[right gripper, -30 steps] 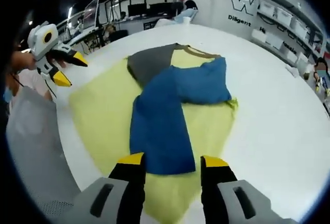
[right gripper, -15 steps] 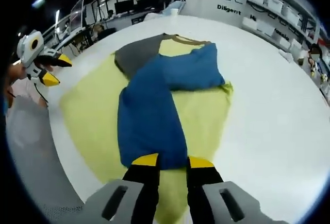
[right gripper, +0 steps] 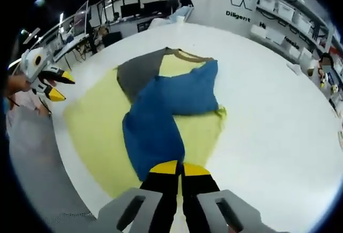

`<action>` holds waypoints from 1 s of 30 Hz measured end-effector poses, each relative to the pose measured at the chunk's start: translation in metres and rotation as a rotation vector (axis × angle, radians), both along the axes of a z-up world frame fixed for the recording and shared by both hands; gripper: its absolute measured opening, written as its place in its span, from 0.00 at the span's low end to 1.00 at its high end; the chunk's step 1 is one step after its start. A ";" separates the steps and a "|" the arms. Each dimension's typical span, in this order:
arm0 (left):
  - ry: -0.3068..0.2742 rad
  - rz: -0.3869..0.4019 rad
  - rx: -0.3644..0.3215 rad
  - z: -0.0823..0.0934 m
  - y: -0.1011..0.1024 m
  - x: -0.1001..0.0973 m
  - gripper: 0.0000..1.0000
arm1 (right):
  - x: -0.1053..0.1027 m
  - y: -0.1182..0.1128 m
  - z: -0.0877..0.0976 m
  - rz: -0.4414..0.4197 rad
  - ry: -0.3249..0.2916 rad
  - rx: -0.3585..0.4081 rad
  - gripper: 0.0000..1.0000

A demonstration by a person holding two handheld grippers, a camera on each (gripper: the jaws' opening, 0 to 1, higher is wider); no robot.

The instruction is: Fold the garment on the visible template until the final outline fits inside the template.

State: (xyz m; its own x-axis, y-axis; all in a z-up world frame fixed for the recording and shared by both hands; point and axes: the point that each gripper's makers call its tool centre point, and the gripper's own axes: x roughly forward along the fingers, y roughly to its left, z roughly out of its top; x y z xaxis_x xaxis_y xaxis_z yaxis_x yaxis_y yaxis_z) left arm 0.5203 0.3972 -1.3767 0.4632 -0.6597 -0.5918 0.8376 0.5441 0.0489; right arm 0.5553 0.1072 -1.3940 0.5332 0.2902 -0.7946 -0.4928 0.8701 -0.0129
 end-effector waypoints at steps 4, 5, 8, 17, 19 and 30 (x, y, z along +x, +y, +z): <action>-0.004 0.016 -0.013 0.002 0.001 0.004 0.30 | 0.010 -0.009 0.019 -0.093 0.043 0.073 0.00; -0.010 0.017 -0.012 0.002 0.001 0.005 0.31 | 0.011 -0.008 0.021 -0.096 0.047 0.086 0.00; -0.035 0.028 -0.008 0.004 0.002 0.007 0.36 | 0.021 -0.014 0.036 -0.113 0.029 0.093 0.00; -0.048 0.068 0.011 0.002 0.015 0.006 0.60 | 0.052 -0.020 0.081 -0.089 -0.058 0.081 0.00; -0.042 0.099 0.001 0.002 0.020 0.007 0.69 | 0.059 -0.023 0.090 -0.101 -0.069 0.094 0.00; 0.021 0.211 -0.046 -0.003 0.039 0.006 0.88 | 0.095 -0.040 0.145 -0.110 -0.183 0.067 0.00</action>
